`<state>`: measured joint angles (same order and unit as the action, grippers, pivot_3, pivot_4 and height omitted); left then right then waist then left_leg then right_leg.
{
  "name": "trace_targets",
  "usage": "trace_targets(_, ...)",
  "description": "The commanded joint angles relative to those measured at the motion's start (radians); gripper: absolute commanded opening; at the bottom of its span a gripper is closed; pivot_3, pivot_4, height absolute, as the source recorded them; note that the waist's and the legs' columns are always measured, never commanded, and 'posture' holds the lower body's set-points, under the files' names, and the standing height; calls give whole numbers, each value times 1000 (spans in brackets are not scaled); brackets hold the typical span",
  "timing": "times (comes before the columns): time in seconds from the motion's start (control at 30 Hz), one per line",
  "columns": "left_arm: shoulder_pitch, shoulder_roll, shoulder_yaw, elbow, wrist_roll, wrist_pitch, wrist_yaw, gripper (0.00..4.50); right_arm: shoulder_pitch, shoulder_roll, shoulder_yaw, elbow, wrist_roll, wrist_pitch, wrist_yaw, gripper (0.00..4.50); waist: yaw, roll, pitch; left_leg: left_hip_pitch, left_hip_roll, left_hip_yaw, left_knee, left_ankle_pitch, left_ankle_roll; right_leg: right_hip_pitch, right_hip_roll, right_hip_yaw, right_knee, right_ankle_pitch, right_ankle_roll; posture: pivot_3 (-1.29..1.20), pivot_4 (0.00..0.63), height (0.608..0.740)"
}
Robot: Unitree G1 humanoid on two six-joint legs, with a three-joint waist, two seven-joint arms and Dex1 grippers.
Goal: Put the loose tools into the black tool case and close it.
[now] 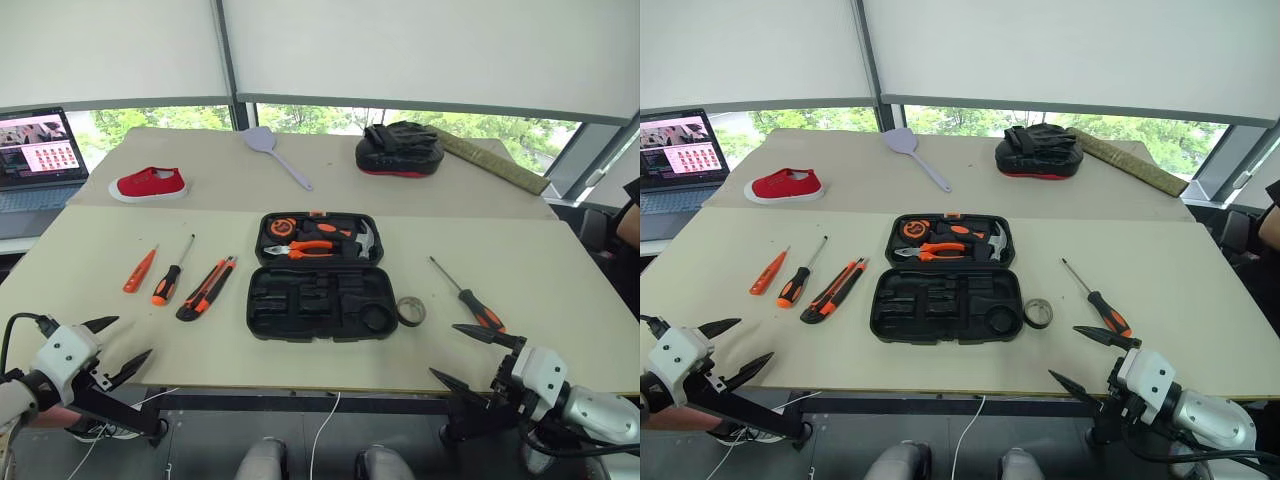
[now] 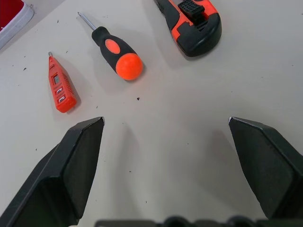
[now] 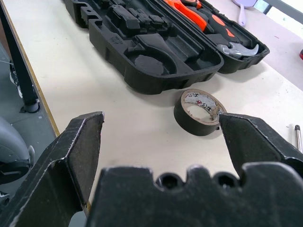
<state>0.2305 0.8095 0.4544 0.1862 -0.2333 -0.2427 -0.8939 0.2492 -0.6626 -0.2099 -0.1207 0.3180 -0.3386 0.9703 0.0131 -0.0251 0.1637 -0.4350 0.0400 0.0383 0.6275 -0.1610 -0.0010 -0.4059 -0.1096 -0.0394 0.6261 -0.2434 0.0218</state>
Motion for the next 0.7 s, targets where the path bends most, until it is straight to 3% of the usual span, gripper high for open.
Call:
trace_targets(0.03, -26, 3, 58, -31, -107, 132, 24, 4500, -16, -2, 15, -81, 65, 54, 3, 4471, 0, 0, 0, 0, 0, 0, 0, 0, 0, 0, 0, 0, 0, 0, 0, 0, 150, 740)
trace_targets(0.1, -58, -18, 133, -29, -227, 284, 71, 4500, -54, 28, 45, -142, 123, 99, -8, 4471, -1, 0, 0, 0, 1, 0, 0, 0, 0, 0, 0, 0, 1, 0, 0, 0, 150, 740)
trace_targets(0.17, -57, -13, 193, -7, -262, 551, 216, 4500, -91, 53, 58, -207, 199, 152, -26, 4471, -4, -1, 0, 0, 5, -1, 2, 0, 0, 0, 3, 0, 2, 0, 0, 0, 150, 740)
trace_targets(0.33, -60, -30, 281, -37, -316, 716, 305, 4500, -150, 104, 23, -248, 256, 180, -83, 4471, -11, -2, 0, 5, 7, -1, 1, -1, -1, 1, 5, 0, 3, 4, 5, 0, 150, 740)
trace_targets(0.6, -191, 49, 192, -163, -342, 904, 311, 4500, -169, 108, 27, -263, 230, 178, -104, 4471, 20, -5, 0, 5, 7, 3, 1, -3, -5, -2, 3, -2, 1, 0, -2, 0, 150, 740)
trace_targets(0.7, -328, 82, 78, -226, -326, 1053, 374, 4500, -169, 106, 35, -278, 216, 183, -117, 4471, 20, -5, 0, 5, 7, 4, 1, -3, -5, -1, 3, -1, 1, 2, -3, 0, 150, 740)
